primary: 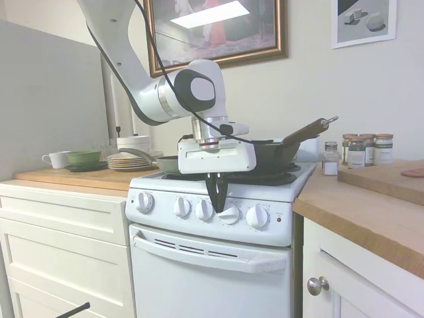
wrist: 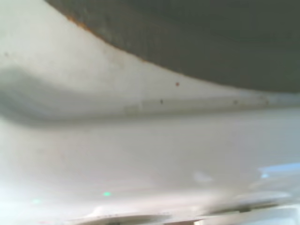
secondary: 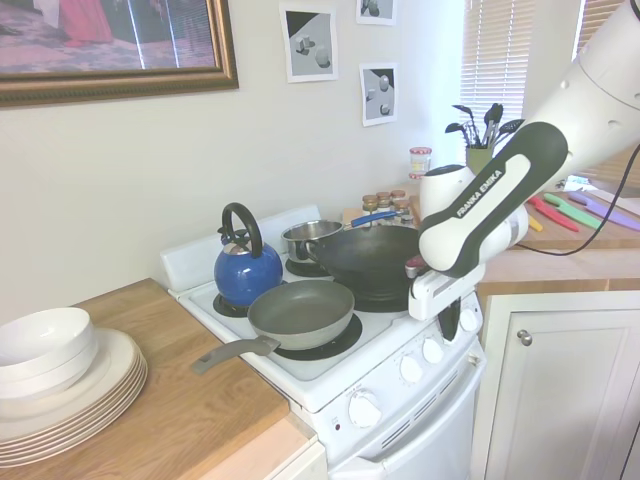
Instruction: Turn on the stove on the top right
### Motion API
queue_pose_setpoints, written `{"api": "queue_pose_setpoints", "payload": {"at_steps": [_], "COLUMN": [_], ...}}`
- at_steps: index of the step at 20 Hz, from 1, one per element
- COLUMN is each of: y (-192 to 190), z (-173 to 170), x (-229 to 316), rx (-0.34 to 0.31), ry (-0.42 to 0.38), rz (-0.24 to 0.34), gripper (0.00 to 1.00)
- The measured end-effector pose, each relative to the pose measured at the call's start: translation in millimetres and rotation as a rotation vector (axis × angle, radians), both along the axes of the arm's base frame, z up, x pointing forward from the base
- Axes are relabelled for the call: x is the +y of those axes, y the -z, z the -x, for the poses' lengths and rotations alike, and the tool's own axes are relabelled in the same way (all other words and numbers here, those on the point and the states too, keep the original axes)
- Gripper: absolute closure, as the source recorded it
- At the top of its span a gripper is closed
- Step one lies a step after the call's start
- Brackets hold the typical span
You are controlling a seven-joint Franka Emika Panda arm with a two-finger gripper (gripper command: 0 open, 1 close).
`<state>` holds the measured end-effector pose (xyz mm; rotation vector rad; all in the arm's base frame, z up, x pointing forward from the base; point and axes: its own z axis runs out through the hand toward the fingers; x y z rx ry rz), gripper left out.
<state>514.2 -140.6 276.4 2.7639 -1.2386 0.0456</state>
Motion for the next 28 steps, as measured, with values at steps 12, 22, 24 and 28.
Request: {"api": "queue_pose_setpoints", "payload": {"at_steps": [12,22,24,28], "y": [12,23,25,29], "z": [2,6,8,11], "x": [2,26,29,31], "rx": [-0.008,-0.054,-0.066,-0.076], "ry": [0.029,0.049,0.056,0.06], "rz": [0.065,0.23,0.253,0.259], "gripper": [1.0,1.0,1.0,1.0]}}
